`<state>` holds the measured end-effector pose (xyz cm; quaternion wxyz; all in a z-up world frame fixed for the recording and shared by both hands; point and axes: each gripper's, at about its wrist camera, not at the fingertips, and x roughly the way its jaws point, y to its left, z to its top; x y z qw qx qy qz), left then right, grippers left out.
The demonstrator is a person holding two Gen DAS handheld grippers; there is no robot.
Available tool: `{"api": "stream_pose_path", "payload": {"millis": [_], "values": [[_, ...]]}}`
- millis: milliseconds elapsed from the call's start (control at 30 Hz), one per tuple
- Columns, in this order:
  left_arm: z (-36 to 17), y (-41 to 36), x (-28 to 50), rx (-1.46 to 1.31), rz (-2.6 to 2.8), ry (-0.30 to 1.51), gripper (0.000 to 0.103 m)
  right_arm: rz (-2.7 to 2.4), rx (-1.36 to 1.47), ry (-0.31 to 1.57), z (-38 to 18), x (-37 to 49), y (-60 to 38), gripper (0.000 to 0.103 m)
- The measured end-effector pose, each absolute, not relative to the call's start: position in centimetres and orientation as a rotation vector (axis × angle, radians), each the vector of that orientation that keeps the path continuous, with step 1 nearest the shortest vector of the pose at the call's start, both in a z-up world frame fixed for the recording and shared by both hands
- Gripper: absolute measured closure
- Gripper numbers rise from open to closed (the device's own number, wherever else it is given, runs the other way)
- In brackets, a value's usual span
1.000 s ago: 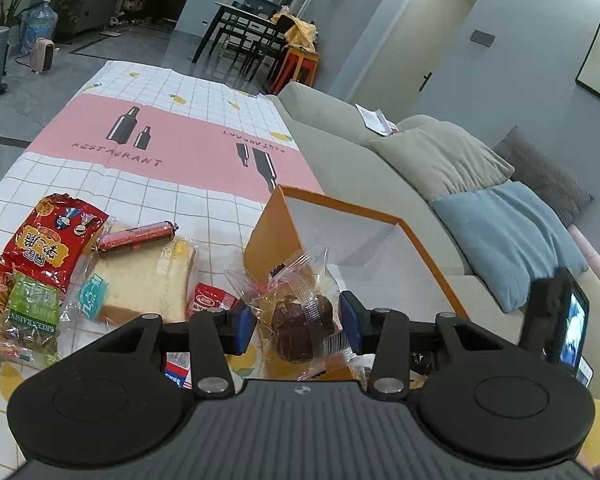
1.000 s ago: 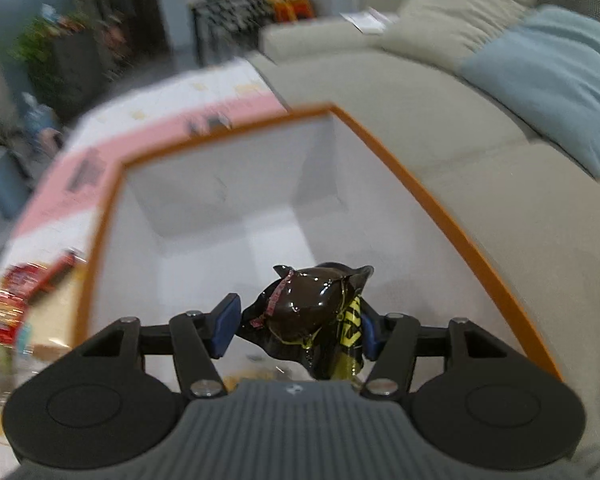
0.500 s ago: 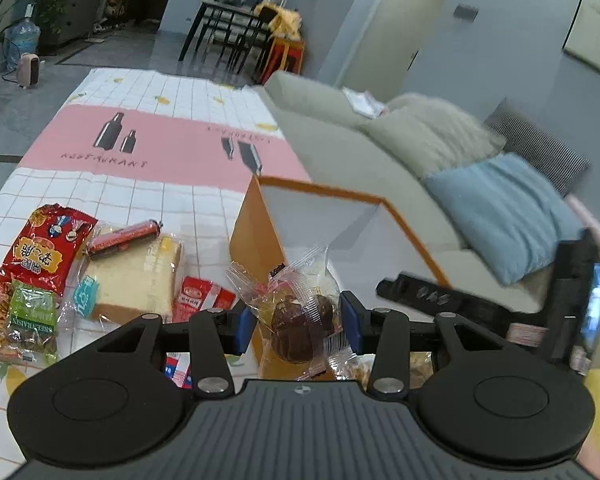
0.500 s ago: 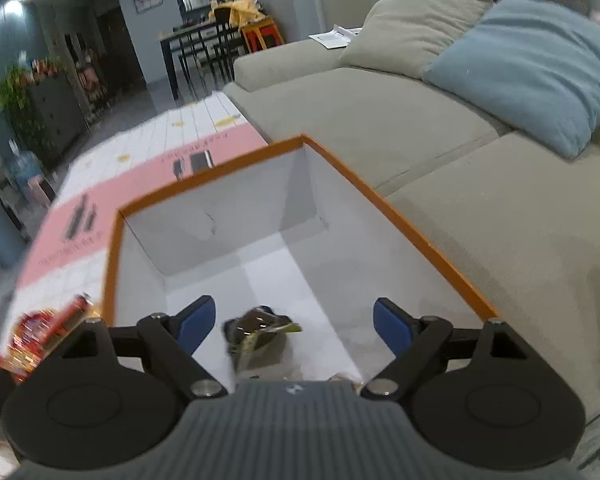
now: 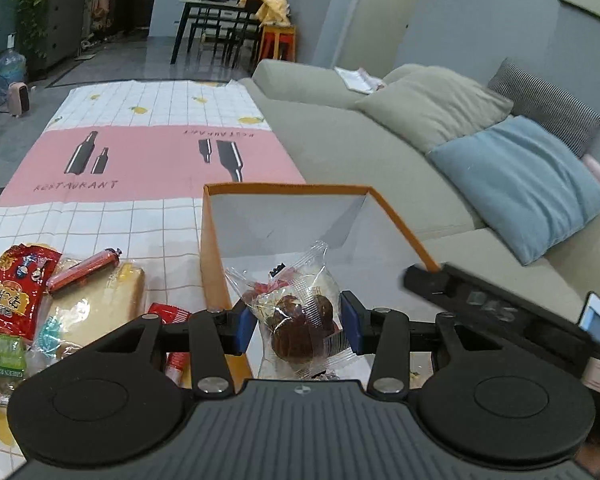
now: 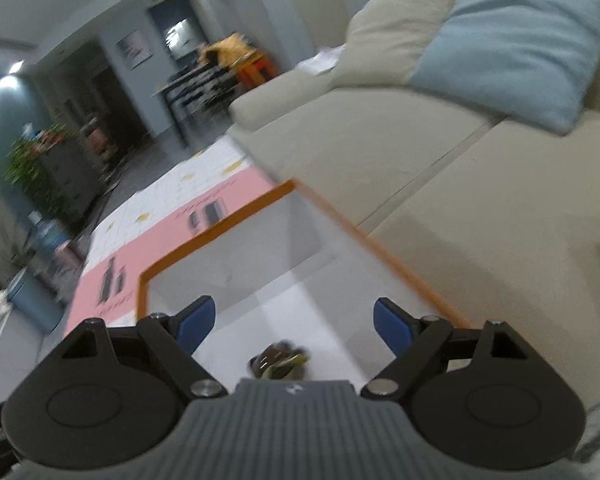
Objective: Organize snacks
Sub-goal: 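Open both grippers to drop the candies into the box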
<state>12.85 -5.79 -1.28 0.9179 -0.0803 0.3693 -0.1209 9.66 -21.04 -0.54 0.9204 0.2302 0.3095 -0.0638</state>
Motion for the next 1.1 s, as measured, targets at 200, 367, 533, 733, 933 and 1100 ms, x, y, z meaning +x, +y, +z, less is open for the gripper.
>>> {"api": "stream_pose_path", "payload": {"millis": [200,367,533,733,933,1100], "values": [[-2.5,-5.7,13.4,-0.168,-0.256,0.778,0.037,-0.097,0.432,0.611,-0.5,9.5,-20.7,0.018],[-1.8,-5.4,11.7,-0.130,-0.242,0.691,0.014,-0.101,0.471,0.623,-0.8,9.8,-21.2,0.018],[-0.7,-4.8,10.6,-0.138,-0.230,0.664,0.014,-0.109,0.473,0.644,-1.0,10.0,-20.9,0.018],[1.1,-3.0,9.6,-0.150,-0.212,0.629,0.014,-0.057,0.418,0.621,-0.6,9.6,-19.5,0.018],[2.5,-0.5,8.8,-0.175,-0.148,0.606,0.014,-0.017,0.289,0.541,0.6,8.4,-17.5,0.018],[3.3,1.2,7.7,-0.125,-0.111,0.581,0.014,0.075,0.292,0.513,0.9,7.4,-15.9,0.018]]}}
